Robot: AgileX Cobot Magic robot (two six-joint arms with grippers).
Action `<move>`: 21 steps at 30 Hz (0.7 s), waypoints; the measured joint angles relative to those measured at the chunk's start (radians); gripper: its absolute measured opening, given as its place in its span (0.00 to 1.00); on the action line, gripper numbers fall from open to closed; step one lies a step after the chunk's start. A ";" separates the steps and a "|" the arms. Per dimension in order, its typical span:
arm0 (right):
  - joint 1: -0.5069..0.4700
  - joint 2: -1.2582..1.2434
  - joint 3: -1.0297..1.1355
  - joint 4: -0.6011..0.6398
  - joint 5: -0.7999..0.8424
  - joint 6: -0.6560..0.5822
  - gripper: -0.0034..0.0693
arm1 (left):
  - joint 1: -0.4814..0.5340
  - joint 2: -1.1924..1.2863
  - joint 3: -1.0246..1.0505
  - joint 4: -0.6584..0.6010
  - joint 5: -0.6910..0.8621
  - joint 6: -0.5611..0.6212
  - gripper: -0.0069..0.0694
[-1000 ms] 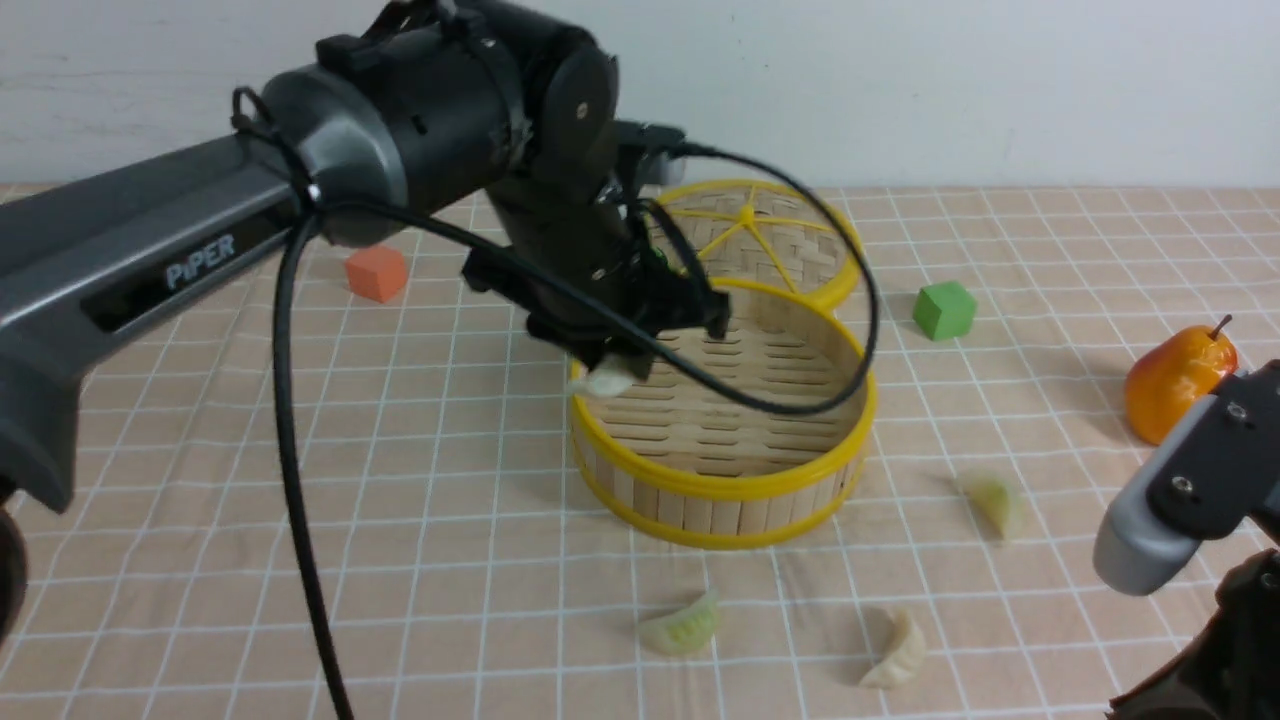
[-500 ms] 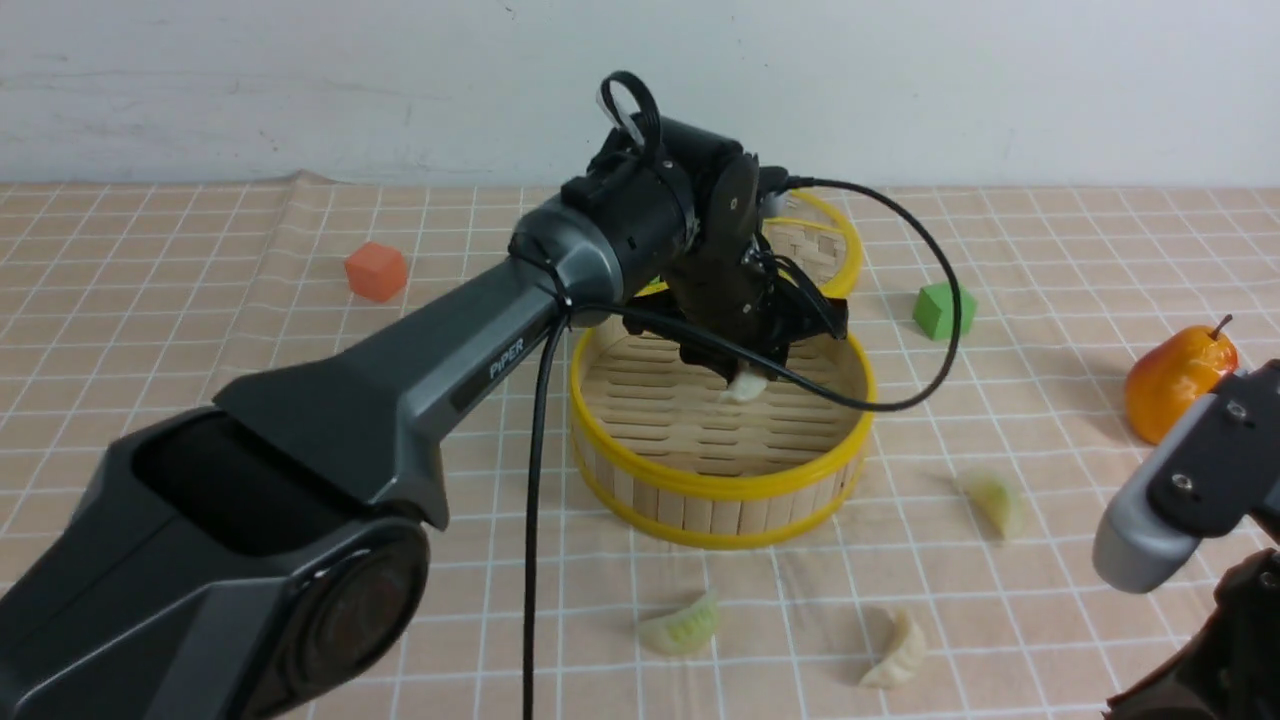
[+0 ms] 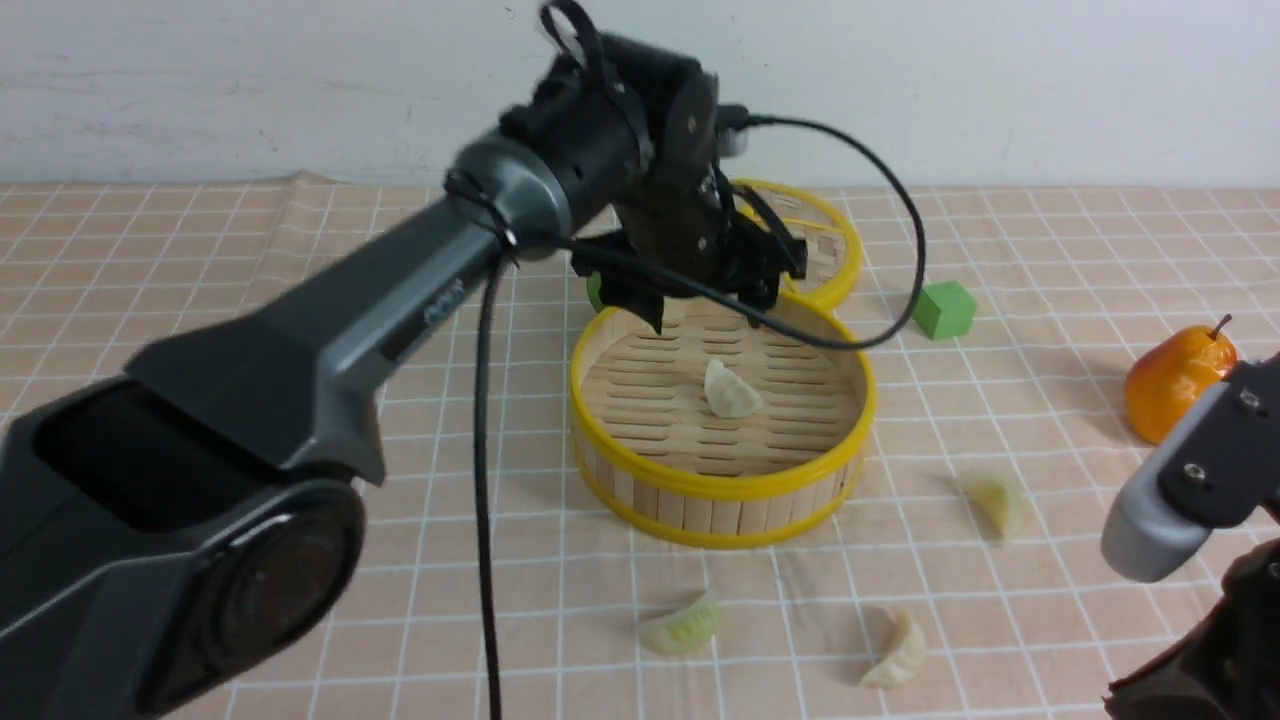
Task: Put the dumplings into the steamer on the table with the brown tablecloth.
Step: 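Reach for and grasp a dumpling on the table with the left gripper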
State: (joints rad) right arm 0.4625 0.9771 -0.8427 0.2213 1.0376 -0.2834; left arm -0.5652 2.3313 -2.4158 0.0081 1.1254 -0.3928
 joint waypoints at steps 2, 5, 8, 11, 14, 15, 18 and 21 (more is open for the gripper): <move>0.000 -0.026 0.000 -0.019 0.000 0.027 0.09 | 0.009 -0.078 0.002 -0.018 0.033 0.026 0.87; 0.000 -0.083 0.000 -0.076 0.001 0.079 0.09 | 0.012 -0.210 0.061 -0.060 0.056 0.079 0.81; 0.000 -0.142 0.000 -0.141 0.001 0.134 0.09 | 0.010 -0.325 0.185 -0.099 0.091 0.153 0.76; 0.000 -0.196 0.000 -0.193 0.001 0.185 0.09 | -0.007 -0.408 0.354 -0.102 0.116 0.236 0.75; 0.000 -0.235 0.000 -0.215 0.001 0.214 0.09 | -0.053 -0.456 0.539 -0.094 0.120 0.329 0.75; 0.000 -0.236 0.000 -0.221 0.001 0.216 0.09 | -0.057 -0.458 0.561 -0.094 0.120 0.340 0.75; 0.000 -0.246 0.000 -0.221 -0.003 0.224 0.09 | -0.147 -0.459 0.708 -0.096 0.091 0.425 0.75; 0.000 -0.246 0.000 -0.227 -0.003 0.224 0.09 | -0.198 -0.441 0.764 -0.095 0.044 0.468 0.75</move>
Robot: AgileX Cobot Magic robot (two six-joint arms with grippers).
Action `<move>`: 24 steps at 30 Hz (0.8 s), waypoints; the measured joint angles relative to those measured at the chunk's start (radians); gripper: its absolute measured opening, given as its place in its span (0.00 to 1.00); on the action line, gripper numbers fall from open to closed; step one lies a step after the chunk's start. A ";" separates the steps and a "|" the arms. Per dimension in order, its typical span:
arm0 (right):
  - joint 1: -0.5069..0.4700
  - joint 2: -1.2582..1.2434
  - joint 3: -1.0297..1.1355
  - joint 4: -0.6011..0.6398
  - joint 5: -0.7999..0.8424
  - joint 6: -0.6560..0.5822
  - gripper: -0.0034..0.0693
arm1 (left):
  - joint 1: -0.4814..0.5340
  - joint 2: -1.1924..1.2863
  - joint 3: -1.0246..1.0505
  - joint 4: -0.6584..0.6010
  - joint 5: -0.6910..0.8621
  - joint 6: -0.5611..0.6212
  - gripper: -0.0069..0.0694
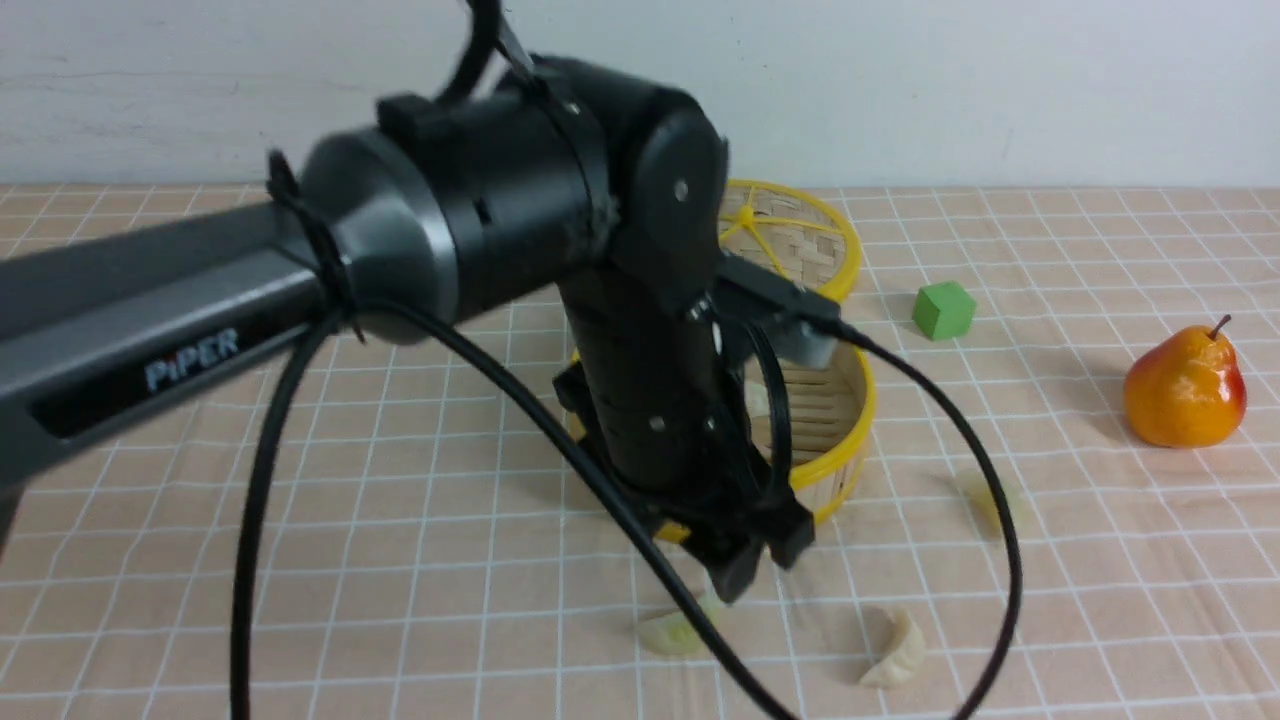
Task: Put the dumplings into the steamer on the table with the brown tablecloth.
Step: 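Reach for and grasp a dumpling on the table with the left gripper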
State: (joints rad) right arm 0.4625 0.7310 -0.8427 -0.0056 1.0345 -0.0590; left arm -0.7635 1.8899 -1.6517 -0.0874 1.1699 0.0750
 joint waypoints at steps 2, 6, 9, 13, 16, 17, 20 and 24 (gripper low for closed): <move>0.000 0.000 0.000 0.000 0.000 0.000 0.09 | -0.022 0.025 0.010 0.014 -0.026 0.019 0.75; 0.000 0.000 0.000 0.000 0.000 0.000 0.09 | -0.029 0.095 0.011 0.056 -0.074 0.029 0.75; 0.000 0.000 0.000 0.000 0.003 0.000 0.09 | -0.029 0.152 0.011 0.101 -0.091 0.029 0.75; 0.000 0.000 0.000 0.000 0.004 0.000 0.10 | -0.029 0.203 0.012 0.122 -0.109 0.029 0.75; 0.000 0.000 0.000 0.000 0.004 0.000 0.10 | -0.029 0.247 0.015 0.148 -0.146 0.022 0.74; 0.000 0.000 0.000 0.000 0.004 0.000 0.11 | -0.029 0.253 0.017 0.156 -0.155 0.008 0.74; 0.000 0.000 0.000 0.000 0.004 0.000 0.10 | -0.029 0.253 0.017 0.177 -0.167 -0.038 0.69; 0.000 0.000 0.000 0.000 0.004 0.000 0.10 | -0.029 0.253 0.017 0.197 -0.165 -0.104 0.44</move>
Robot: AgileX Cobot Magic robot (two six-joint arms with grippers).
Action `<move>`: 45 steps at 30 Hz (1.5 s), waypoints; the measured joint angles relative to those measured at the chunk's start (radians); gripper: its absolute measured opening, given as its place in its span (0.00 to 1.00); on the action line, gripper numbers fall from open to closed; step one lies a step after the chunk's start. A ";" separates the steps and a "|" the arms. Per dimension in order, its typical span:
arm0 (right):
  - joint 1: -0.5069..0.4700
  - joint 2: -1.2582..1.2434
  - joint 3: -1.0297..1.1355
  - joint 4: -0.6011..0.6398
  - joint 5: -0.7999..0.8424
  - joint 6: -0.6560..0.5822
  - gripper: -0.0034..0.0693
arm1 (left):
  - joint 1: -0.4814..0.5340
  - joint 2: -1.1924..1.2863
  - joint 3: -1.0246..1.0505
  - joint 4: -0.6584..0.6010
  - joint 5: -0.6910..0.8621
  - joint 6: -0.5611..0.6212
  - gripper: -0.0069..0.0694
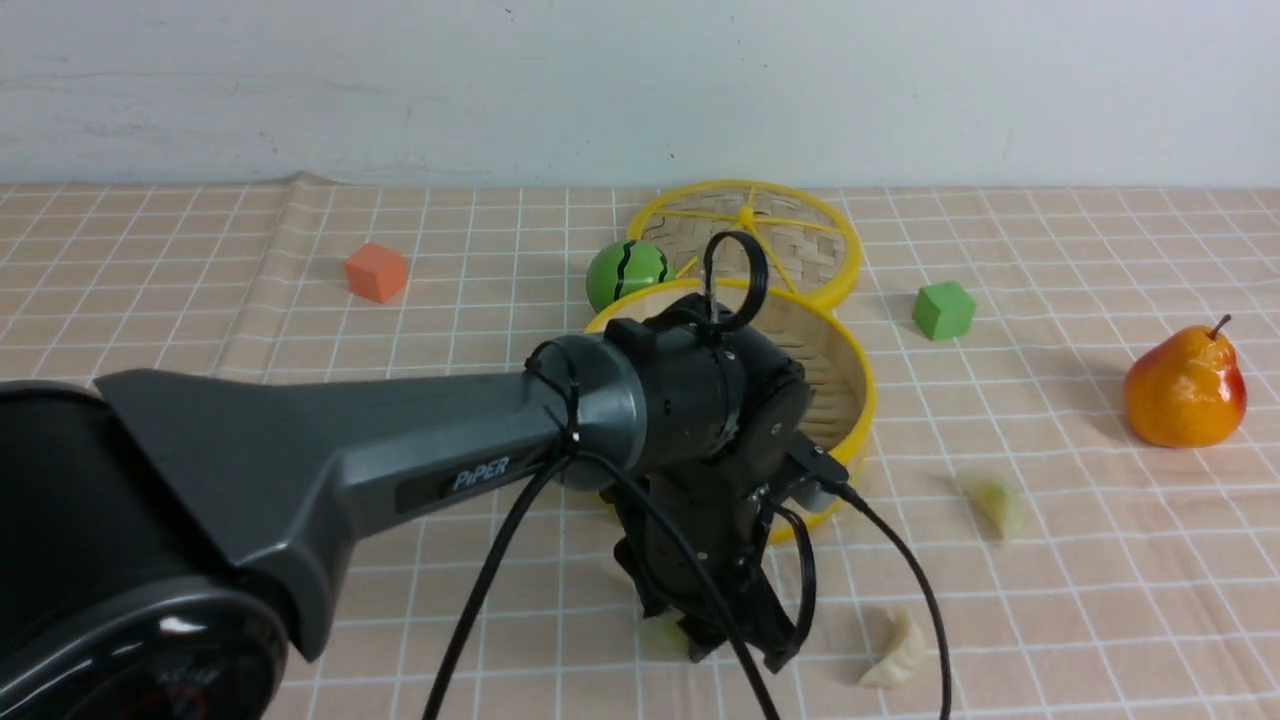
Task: Put the dumplings into the steamer on the table with the brown tablecloth.
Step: 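Place the dumpling into the bamboo steamer basket with the left gripper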
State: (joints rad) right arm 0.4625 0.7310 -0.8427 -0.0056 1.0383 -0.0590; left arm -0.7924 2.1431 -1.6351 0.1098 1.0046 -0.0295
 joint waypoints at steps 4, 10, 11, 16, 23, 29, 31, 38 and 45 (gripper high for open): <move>0.000 0.000 0.000 0.000 0.000 0.000 0.11 | 0.000 -0.012 0.000 0.011 0.041 -0.032 0.37; 0.000 0.000 0.000 0.006 -0.008 0.000 0.12 | 0.020 -0.099 -0.154 0.018 0.101 -0.145 0.37; 0.000 0.000 0.000 0.006 -0.008 0.000 0.12 | 0.022 -0.100 -0.163 0.018 0.101 -0.150 0.37; 0.000 0.034 0.000 0.055 -0.029 0.000 0.12 | 0.113 -0.061 -0.430 0.015 0.097 -0.244 0.37; 0.000 0.137 0.000 0.070 -0.009 0.000 0.12 | 0.217 0.128 -0.587 -0.027 0.091 -0.291 0.37; 0.000 0.218 0.000 0.070 -0.009 0.000 0.12 | 0.268 0.214 -0.590 -0.033 0.048 -0.325 0.37; 0.000 0.247 0.000 0.070 -0.019 0.002 0.12 | 0.278 0.225 -0.590 -0.035 0.027 -0.328 0.40; 0.000 0.376 0.000 0.070 -0.080 0.075 0.15 | 0.290 0.235 -0.591 -0.057 0.000 -0.332 0.63; 0.000 0.522 0.000 0.072 -0.213 0.188 0.40 | 0.290 0.149 -0.598 -0.073 0.074 -0.302 0.69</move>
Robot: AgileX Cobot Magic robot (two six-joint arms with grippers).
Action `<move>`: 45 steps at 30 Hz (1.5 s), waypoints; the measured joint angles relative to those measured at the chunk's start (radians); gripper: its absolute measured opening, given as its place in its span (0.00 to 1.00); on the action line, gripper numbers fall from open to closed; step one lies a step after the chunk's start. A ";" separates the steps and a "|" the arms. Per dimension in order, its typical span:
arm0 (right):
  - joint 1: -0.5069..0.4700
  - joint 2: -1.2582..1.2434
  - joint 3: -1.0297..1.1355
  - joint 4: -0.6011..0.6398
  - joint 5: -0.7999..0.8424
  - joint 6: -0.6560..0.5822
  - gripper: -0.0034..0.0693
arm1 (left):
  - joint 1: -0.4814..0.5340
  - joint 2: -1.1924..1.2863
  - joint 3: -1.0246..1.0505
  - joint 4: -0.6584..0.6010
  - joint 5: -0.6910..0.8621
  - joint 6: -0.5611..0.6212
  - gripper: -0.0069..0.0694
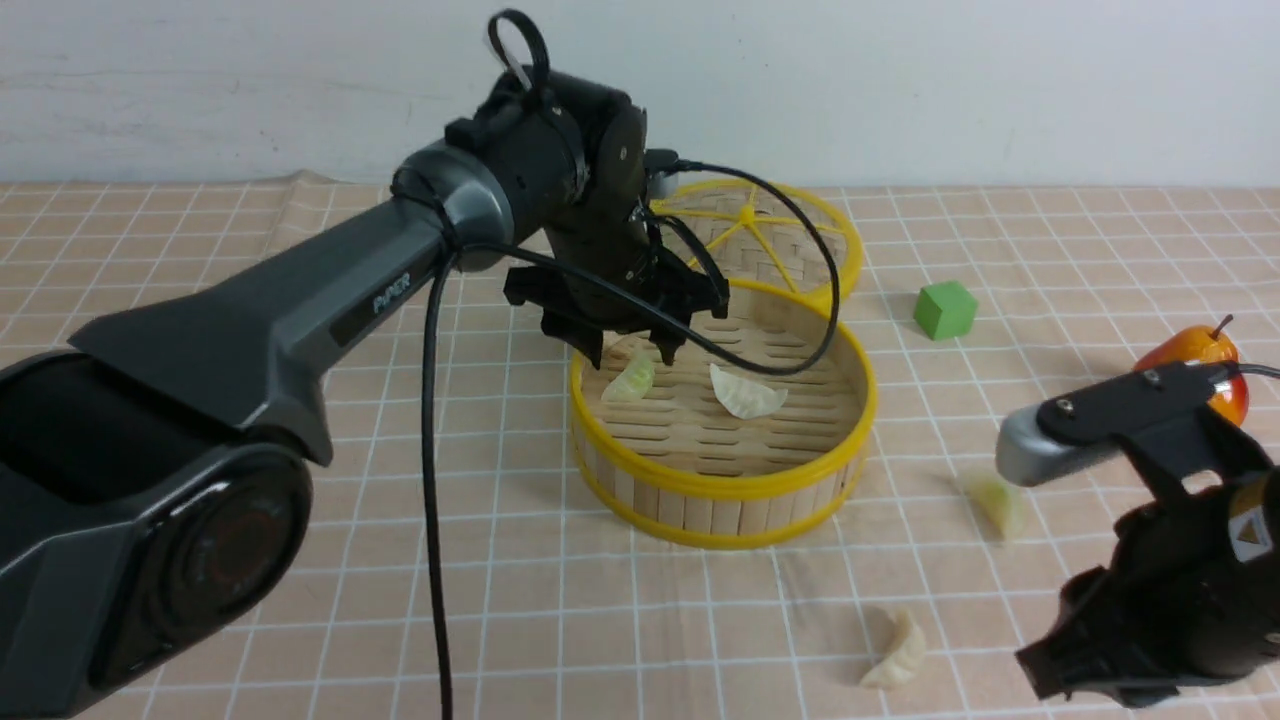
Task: Put the dumplings into the steamer on the table with the brown tablecloth.
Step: 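Reach for and grasp a dumpling lying on the table beside the steamer, then place the dumpling in the bamboo steamer basket with the right gripper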
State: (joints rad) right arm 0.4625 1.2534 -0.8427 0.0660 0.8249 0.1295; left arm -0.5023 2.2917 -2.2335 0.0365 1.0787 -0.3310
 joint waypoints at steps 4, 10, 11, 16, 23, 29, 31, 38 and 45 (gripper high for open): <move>0.000 0.076 -0.002 0.014 -0.119 0.048 0.58 | 0.000 -0.138 -0.004 0.000 0.030 0.037 0.64; 0.000 0.263 -0.090 0.087 -0.187 0.073 0.80 | 0.000 -0.369 -0.014 -0.003 0.136 0.093 0.38; 0.000 0.292 -0.107 0.094 -0.187 0.073 0.81 | 0.000 -0.397 -0.014 -0.003 0.156 0.102 0.33; 0.000 0.449 -0.195 0.087 -0.138 0.116 0.82 | 0.000 -0.503 -0.014 0.000 0.168 0.124 0.08; 0.000 0.555 -0.213 0.051 -0.127 0.215 0.74 | 0.000 -0.685 0.018 0.002 0.168 0.124 0.07; 0.000 0.562 -0.219 0.028 -0.114 0.229 0.46 | 0.000 -0.856 0.202 0.012 0.168 0.124 0.07; 0.000 0.559 -0.221 0.029 -0.103 0.220 0.32 | 0.000 -0.916 0.292 0.012 0.168 0.124 0.07; 0.000 0.489 -0.362 0.029 0.052 0.082 0.32 | 0.000 -1.132 0.581 0.015 0.168 0.124 0.07; 0.000 0.586 -0.712 0.036 0.164 -0.037 0.32 | 0.000 -1.310 0.763 0.009 0.162 0.124 0.07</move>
State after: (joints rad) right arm 0.4628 1.8391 -1.5549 0.1015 0.9888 0.0925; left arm -0.5023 0.9818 -1.4705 0.0455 1.2407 -0.2068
